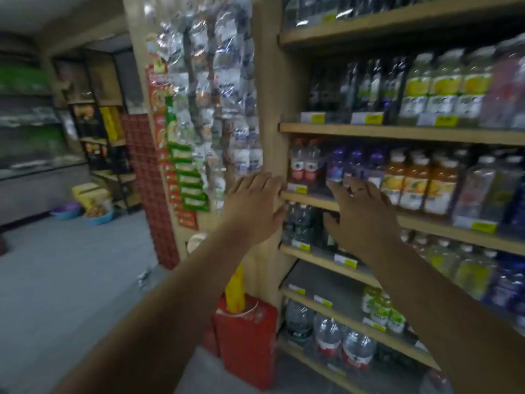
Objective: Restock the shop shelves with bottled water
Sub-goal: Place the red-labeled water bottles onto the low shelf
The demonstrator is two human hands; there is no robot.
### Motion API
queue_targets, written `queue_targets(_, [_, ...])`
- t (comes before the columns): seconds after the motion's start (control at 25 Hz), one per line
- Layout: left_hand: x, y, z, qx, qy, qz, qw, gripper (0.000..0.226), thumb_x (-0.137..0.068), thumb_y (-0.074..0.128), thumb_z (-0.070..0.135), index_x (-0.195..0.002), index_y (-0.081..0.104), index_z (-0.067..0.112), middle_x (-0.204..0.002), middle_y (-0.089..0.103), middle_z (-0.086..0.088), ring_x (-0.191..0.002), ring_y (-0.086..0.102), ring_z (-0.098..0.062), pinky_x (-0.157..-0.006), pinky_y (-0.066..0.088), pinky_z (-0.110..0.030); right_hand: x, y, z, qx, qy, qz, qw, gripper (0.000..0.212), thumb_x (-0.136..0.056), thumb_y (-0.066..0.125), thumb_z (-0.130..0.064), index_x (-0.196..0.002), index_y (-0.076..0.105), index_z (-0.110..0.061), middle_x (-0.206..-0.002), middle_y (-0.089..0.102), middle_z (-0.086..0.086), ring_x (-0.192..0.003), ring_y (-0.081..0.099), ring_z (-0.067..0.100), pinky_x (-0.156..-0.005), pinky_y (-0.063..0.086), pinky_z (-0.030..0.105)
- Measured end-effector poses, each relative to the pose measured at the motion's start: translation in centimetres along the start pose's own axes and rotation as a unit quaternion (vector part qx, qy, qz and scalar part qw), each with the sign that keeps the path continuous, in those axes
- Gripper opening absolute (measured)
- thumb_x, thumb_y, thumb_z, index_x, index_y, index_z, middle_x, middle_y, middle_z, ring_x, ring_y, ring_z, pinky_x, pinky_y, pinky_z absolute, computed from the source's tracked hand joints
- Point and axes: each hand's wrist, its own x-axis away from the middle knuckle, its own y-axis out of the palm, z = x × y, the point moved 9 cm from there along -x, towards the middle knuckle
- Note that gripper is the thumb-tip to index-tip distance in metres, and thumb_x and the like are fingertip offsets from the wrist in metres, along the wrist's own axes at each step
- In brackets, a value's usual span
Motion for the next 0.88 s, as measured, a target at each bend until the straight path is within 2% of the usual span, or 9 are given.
queue_targets(0.24, [11.5,2.5,-11.3,-0.035,-0.148,-0.033,0.988,0.059,-0.087,0.055,0.043,-0.139,0.048,0.017,-0.141,0.052,-0.006,-0.133,0.044,-0.027,-0.112,0.029,-0.039,1.6,8.0,-13.0,-0.078,-0.099,-0.038,0.991,0.063,-0.093,0.048,-0.041,-0.15,0.025,-0.026,-0.154,0.03,0.009,-0.14,0.026,0.032,-0.112,0.026,0.048])
queue_targets(0.44, [21.2,2.2,-20.3,-0.059,-0.245,-0.063,0.966,0.06,-0.091,0.056,0.045,-0.144,0.041,0.021,-0.15,0.043,-0.003,-0.14,0.035,-0.022,-0.118,0.017,-0.037,4.4,13.1,-25.7,-0.128,-0.194,-0.054,0.971,0.063,-0.081,0.063,-0.034,-0.14,0.047,-0.02,-0.138,0.05,0.016,-0.121,0.048,0.039,-0.097,0.041,0.048])
queue_targets(0.6, [29.3,1.5,-27.7,-0.071,-0.307,-0.079,0.946,0.062,-0.094,0.05,0.047,-0.148,0.034,0.022,-0.155,0.036,-0.003,-0.144,0.03,-0.022,-0.12,0.013,-0.037,6.6,15.5,-36.4,-0.16,-0.246,-0.073,0.953,0.062,-0.076,0.07,-0.031,-0.133,0.055,-0.014,-0.129,0.056,0.02,-0.113,0.054,0.042,-0.088,0.047,0.048])
queue_targets(0.68, [33.6,1.2,-31.3,-0.072,-0.334,-0.086,0.936,0.063,-0.094,0.049,0.047,-0.149,0.032,0.022,-0.155,0.035,-0.004,-0.144,0.03,-0.023,-0.121,0.013,-0.038,7.6,16.6,-41.7,-0.176,-0.27,-0.084,0.943,0.06,-0.078,0.068,-0.03,-0.134,0.054,-0.014,-0.13,0.056,0.019,-0.114,0.053,0.041,-0.089,0.046,0.048])
queue_targets(0.88, [44.4,0.4,-39.7,-0.078,-0.409,-0.114,0.902,0.066,-0.093,0.052,0.046,-0.15,0.03,0.02,-0.157,0.03,-0.007,-0.144,0.028,-0.026,-0.12,0.014,-0.038,11.5,20.4,-54.4,-0.224,-0.299,-0.151,0.915,0.063,-0.085,0.054,-0.034,-0.144,0.043,-0.018,-0.145,0.043,0.018,-0.13,0.039,0.04,-0.105,0.036,0.048])
